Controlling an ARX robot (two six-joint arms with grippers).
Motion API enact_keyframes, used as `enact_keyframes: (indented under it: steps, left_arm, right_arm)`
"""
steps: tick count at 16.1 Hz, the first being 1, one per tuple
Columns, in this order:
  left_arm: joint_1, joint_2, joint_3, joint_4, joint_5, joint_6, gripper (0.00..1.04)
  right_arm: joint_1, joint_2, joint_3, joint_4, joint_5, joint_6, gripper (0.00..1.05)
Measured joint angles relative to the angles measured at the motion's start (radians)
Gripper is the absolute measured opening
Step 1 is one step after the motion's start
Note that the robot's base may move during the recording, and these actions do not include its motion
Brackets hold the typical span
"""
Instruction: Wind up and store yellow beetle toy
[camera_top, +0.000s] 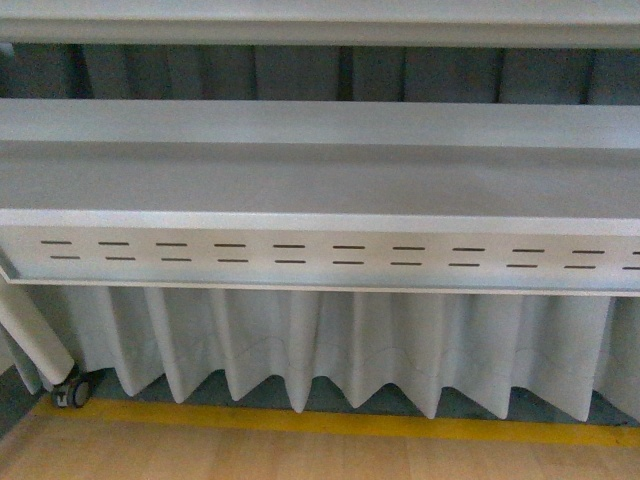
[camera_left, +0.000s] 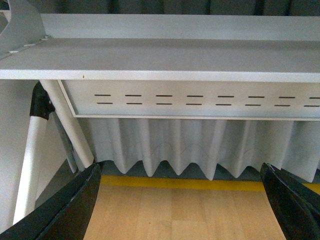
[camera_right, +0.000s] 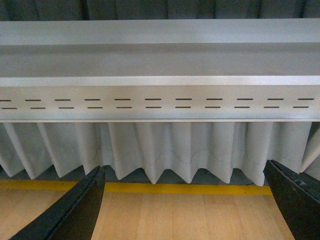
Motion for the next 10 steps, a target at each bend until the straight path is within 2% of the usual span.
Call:
enact_keyframes:
  steps: [10]
  left_arm:
    - [0.0, 0.0, 0.0, 0.0, 0.0, 0.0, 0.98]
  right_arm:
    - [0.0, 0.0, 0.0, 0.0, 0.0, 0.0, 0.98]
